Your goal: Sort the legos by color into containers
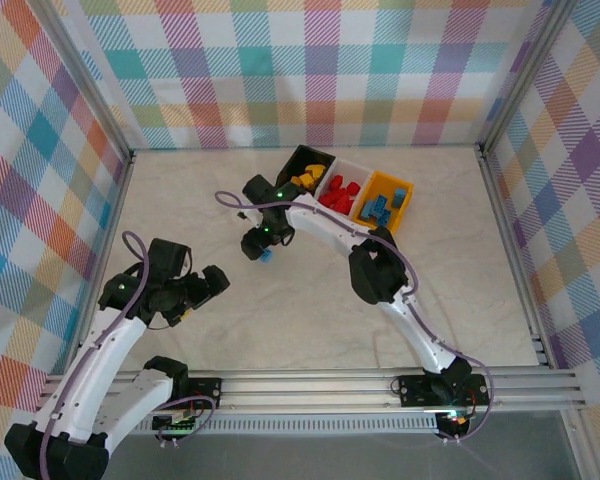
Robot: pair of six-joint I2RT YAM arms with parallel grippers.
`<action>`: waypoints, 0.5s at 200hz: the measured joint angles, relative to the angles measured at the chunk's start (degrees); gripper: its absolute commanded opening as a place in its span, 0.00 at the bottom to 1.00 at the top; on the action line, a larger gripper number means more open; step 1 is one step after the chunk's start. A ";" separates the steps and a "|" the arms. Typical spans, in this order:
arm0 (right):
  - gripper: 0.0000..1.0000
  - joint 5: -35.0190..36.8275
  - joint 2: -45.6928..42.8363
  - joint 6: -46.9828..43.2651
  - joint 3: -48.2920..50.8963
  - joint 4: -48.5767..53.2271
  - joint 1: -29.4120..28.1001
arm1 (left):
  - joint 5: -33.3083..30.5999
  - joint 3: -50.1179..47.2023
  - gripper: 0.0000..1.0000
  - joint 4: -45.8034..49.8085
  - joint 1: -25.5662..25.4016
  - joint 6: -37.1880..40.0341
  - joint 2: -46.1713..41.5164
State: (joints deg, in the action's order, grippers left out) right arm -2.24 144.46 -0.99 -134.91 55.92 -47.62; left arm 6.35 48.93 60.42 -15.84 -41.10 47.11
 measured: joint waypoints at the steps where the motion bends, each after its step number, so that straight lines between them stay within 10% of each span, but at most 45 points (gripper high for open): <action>1: 0.80 0.22 0.15 -0.07 -0.13 0.02 0.00 | 0.00 0.04 1.00 0.11 0.02 0.00 -0.04; 100: 0.72 8.28 5.16 -2.89 -3.63 -0.52 -1.57 | 0.09 1.36 1.00 3.91 0.63 1.55 -0.13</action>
State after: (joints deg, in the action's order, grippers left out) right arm 6.04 149.62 -3.88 -138.54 55.40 -49.19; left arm 6.44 50.28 64.34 -15.20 -39.55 46.98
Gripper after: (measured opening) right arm 0.747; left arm 0.999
